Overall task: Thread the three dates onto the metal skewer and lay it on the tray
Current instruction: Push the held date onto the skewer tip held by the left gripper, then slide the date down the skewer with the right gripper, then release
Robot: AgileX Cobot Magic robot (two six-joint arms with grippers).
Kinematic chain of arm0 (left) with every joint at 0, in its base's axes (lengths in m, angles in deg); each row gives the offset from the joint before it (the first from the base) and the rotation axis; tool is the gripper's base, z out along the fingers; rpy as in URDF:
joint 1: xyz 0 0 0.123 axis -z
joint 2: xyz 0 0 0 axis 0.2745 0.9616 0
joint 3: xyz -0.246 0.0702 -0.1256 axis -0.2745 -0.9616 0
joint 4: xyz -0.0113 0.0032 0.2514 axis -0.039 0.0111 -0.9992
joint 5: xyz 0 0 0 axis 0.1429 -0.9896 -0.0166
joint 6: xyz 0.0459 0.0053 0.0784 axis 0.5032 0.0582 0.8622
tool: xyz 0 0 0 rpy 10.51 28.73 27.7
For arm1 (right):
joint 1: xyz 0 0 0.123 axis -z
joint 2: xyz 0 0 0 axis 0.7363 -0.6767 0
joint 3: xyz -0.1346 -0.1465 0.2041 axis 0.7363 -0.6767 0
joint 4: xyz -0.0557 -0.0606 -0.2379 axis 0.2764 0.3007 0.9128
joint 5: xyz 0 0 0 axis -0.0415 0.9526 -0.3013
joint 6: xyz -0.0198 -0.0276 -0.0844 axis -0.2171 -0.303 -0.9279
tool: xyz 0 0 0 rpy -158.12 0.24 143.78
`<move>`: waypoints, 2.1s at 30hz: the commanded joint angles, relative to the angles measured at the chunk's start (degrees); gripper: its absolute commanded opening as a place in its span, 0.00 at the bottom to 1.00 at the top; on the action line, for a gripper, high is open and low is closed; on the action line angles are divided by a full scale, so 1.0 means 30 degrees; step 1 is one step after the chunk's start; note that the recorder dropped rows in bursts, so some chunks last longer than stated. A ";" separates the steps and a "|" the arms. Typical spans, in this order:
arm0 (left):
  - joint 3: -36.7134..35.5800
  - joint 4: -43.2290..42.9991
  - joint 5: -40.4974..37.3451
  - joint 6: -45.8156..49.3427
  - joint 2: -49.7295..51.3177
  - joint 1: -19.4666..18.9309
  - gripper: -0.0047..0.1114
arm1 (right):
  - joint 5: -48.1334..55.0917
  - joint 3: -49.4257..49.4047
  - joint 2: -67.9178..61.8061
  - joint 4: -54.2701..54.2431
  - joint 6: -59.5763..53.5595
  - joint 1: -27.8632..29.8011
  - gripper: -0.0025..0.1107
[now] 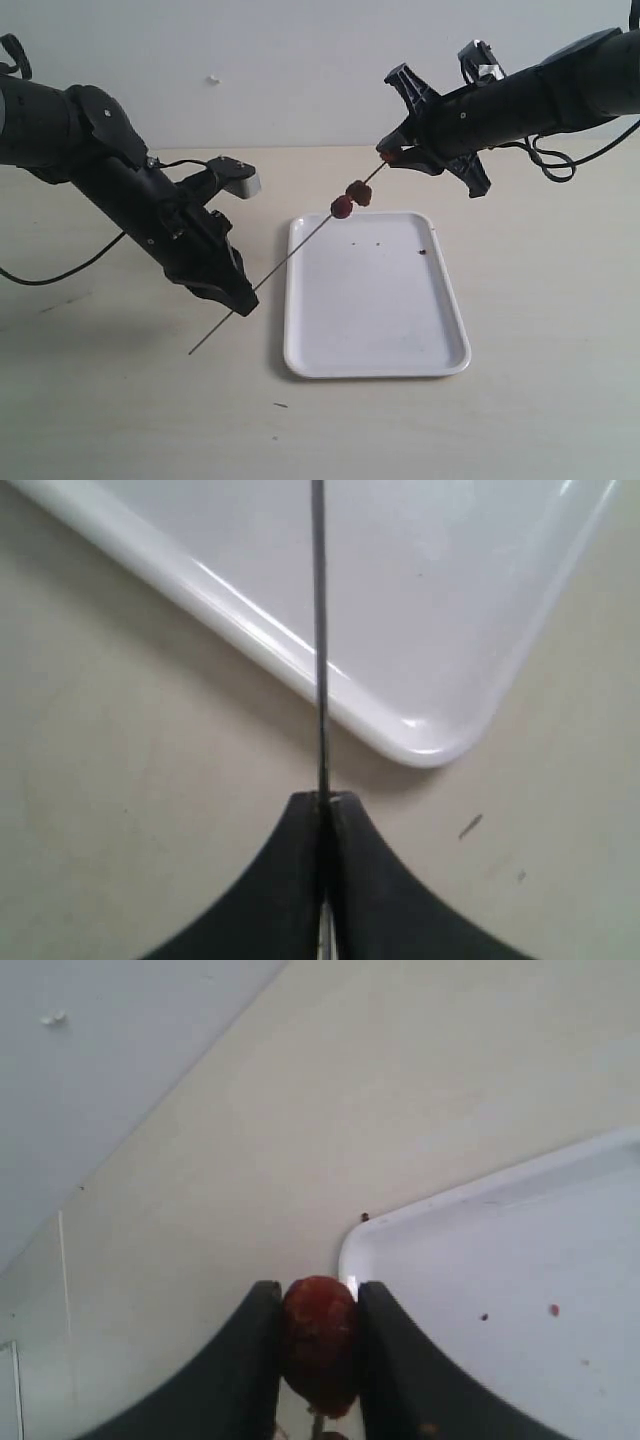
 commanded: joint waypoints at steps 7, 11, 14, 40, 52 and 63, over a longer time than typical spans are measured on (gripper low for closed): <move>-0.0022 0.0193 0.0372 -0.0349 -0.0087 0.0073 0.04 | 0.0016 0.0168 0.0174 -0.0381 -0.0170 0.0081 0.25; -0.0022 -0.0031 0.0083 -0.0349 -0.0087 0.0073 0.04 | 0.0057 0.0168 0.0174 -0.0533 -0.0170 0.0081 0.25; -0.0022 -0.0031 0.0028 -0.0349 -0.0087 0.0073 0.04 | 0.0057 0.0168 0.0174 -0.0533 -0.0170 0.0081 0.25; -0.0022 0.0536 0.1026 -0.0207 -0.0087 0.0073 0.04 | 0.1055 0.0168 0.0174 -0.0668 -0.0745 0.0081 0.25; -0.0022 0.2691 0.3093 0.1662 -0.0087 0.0073 0.04 | 0.0023 0.0168 0.0174 -0.0676 -0.1915 -0.1253 0.25; -0.0022 0.2905 0.3381 0.1662 -0.0087 0.0073 0.04 | -0.0390 0.0168 0.0174 -0.0676 -0.5653 -0.1217 0.34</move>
